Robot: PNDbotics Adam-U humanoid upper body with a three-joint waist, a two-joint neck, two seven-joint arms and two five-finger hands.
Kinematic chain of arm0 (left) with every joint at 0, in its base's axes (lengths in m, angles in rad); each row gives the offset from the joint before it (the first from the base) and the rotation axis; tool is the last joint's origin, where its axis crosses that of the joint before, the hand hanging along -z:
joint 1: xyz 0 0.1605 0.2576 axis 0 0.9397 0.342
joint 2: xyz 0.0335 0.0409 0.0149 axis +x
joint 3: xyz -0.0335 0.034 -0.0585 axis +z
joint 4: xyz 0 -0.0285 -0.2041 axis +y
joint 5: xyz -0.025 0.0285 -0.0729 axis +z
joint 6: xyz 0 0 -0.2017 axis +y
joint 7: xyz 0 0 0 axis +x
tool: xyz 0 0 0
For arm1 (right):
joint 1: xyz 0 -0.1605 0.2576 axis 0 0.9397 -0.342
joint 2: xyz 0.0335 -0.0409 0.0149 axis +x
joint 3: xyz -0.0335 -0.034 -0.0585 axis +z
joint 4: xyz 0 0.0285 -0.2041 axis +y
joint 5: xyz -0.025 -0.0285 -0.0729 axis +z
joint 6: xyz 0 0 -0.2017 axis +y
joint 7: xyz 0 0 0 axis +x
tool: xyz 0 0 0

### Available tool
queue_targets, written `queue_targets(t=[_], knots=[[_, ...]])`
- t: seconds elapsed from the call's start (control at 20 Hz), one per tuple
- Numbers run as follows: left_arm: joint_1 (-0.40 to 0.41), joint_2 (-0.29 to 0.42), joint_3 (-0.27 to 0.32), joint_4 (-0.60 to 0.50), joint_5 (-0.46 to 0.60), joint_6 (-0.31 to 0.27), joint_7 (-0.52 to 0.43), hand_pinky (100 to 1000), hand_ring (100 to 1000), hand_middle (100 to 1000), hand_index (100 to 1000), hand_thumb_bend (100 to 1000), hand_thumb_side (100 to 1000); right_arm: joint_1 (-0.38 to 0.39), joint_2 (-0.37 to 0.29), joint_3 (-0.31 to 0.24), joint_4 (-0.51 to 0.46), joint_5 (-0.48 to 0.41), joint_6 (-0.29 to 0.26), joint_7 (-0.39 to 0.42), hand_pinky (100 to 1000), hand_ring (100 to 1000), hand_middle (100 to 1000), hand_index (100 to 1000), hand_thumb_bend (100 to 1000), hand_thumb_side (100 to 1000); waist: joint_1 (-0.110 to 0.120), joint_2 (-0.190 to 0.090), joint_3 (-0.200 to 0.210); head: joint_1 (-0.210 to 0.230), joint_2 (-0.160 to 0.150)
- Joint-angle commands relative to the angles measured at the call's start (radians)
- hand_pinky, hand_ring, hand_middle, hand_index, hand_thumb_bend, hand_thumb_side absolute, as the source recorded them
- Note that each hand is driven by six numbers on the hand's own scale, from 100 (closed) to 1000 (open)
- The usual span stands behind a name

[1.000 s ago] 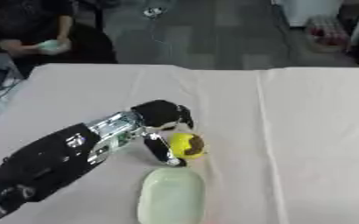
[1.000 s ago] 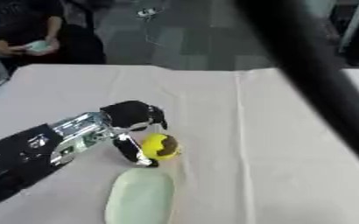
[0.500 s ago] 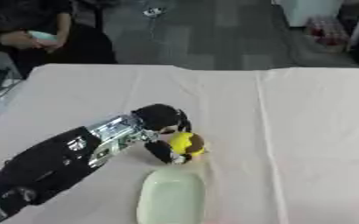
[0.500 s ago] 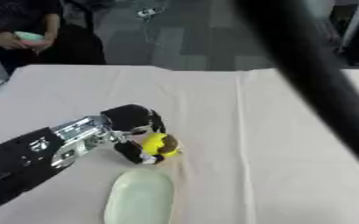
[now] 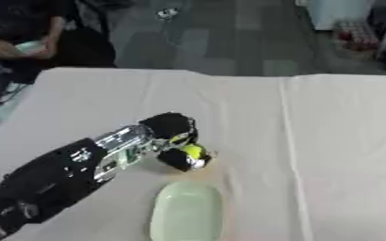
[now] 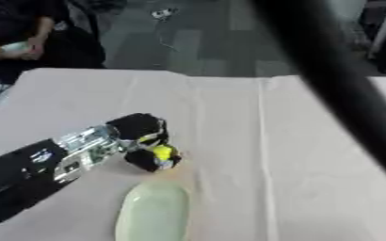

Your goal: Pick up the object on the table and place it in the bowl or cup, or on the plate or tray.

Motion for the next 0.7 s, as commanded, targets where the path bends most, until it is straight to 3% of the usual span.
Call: queue_targets(t=[0.05, 0.4, 0.7], knots=[[-0.003, 0.053, 0.022, -0.057, 0.011, 0.012, 0.016, 100, 100, 100, 242, 151, 802, 0.006, -0.003, 0.001, -0.014, 0.016, -0.301, -0.299, 374, 330, 295, 446, 515, 652, -0.005, -0.018, 0.007, -0.008, -0.012], [0.020, 0.109, 0.029, -0.244, 0.010, 0.076, -0.002, 100, 100, 100, 202, 141, 792, 0.031, 0.011, 0.012, -0.014, 0.057, -0.301, -0.299, 373, 330, 293, 442, 505, 645, -0.011, -0.031, 0.030, -0.024, -0.014], [0.074, 0.160, 0.009, -0.422, 0.044, 0.164, -0.114, 100, 100, 100, 201, 147, 781, 0.042, 0.017, 0.024, -0.014, 0.081, -0.301, -0.299, 373, 330, 292, 440, 501, 640, -0.013, -0.037, 0.039, -0.020, -0.010]])
